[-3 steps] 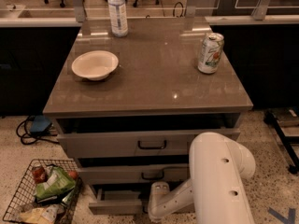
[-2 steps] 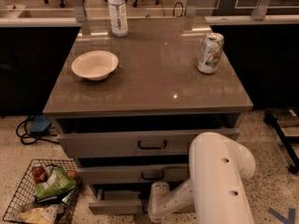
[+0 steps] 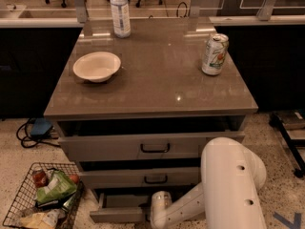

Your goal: Open bottom drawer

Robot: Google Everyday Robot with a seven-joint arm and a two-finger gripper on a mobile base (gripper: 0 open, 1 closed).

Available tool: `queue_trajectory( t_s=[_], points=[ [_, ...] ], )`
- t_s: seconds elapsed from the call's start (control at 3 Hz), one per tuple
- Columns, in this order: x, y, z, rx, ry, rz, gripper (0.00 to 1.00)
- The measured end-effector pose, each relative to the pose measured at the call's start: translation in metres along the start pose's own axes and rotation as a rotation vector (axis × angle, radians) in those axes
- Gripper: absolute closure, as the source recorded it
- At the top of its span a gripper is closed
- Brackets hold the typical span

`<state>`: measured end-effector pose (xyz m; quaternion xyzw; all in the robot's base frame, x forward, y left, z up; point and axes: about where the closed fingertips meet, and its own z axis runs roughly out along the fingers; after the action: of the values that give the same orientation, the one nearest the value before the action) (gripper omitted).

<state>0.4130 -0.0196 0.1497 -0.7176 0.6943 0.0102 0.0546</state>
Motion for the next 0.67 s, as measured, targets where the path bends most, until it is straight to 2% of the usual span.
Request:
queue_trajectory(
  t_s=[0.33, 0.67],
  points=[
    [-0.0024, 0.0117, -0.0032, 0.015, 0.006, 0.000, 1.00],
    [-0.0023, 0.0111, -0.0031, 0.015, 0.006, 0.000, 1.00]
  ],
)
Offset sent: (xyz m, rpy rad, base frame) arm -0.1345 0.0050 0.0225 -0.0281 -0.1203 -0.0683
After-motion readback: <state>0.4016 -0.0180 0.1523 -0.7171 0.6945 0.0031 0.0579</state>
